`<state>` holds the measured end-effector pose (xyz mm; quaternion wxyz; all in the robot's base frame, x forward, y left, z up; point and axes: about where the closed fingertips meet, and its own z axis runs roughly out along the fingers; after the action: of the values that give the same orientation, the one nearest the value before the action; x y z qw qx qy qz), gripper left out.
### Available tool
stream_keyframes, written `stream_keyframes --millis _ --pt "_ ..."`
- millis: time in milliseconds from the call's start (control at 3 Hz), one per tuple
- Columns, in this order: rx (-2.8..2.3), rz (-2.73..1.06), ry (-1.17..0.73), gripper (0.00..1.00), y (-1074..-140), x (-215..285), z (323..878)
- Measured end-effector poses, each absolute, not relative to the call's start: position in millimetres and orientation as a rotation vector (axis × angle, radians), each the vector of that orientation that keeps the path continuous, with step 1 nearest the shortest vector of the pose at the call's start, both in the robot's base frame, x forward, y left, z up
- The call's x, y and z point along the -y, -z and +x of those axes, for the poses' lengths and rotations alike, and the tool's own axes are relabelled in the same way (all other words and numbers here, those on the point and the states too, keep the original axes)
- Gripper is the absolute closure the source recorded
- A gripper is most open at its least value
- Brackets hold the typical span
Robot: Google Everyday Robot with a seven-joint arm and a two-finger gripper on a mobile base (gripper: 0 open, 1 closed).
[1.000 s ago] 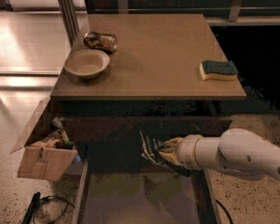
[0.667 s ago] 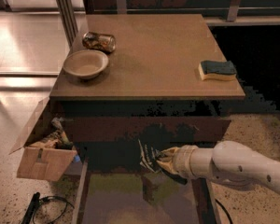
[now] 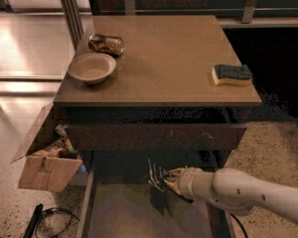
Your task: Place blue chip bag into middle drawer
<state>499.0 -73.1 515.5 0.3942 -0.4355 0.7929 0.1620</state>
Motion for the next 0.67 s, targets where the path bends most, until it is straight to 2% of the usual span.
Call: stream_keyframes --millis 667 --pt "-2.139 -1.075 -0.4 1.0 -433 79 503"
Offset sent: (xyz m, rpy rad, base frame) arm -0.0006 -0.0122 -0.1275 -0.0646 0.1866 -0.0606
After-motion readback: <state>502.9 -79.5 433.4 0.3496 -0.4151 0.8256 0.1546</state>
